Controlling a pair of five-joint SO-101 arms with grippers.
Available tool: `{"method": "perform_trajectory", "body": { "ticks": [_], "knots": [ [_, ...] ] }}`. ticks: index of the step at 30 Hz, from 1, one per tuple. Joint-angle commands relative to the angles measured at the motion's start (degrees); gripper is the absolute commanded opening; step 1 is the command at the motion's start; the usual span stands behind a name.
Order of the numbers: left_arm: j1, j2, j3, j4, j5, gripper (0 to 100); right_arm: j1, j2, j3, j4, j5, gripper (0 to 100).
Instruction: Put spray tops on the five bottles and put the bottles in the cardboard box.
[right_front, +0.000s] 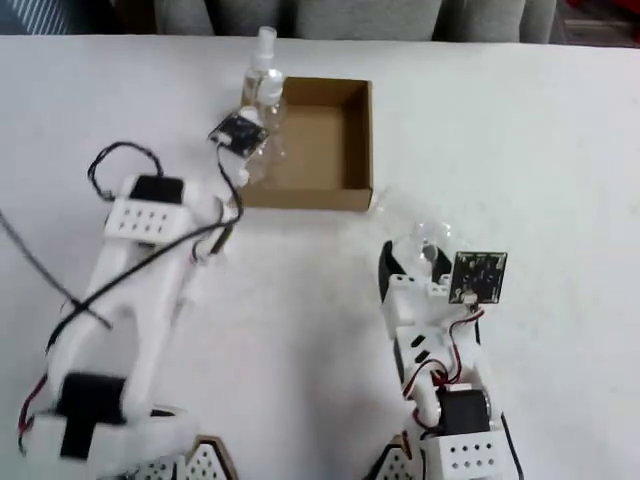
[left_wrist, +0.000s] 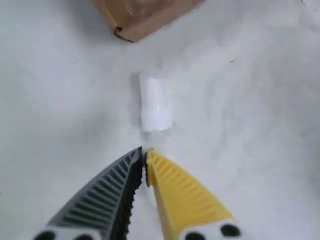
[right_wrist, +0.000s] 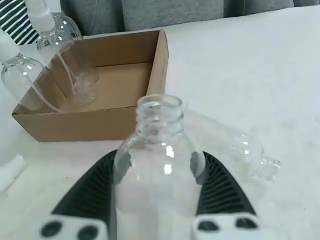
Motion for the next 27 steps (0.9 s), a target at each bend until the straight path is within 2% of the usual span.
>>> {"method": "perform_trajectory", "body": {
  "ticks": [1, 9, 18, 27],
  "knots": [
    [-0.13, 7.25, -9.58, -0.09, -0.53, 3, 0.13, -0.84, 0.53, 0.22, 0.00, 1.6],
    [-2.07, 14.11, -13.10, 0.35, 0.00, 18, 0.13, -0.84, 0.53, 0.22, 0.00, 1.6],
    [-2.07, 14.99, -12.84, -0.09, 0.09, 18, 0.13, -0.84, 0.53, 0.22, 0.00, 1.6],
    [-2.68, 26.95, -20.75, 2.64, 0.18, 18, 0.13, -0.84, 0.53, 0.22, 0.00, 1.6]
  ]
}}
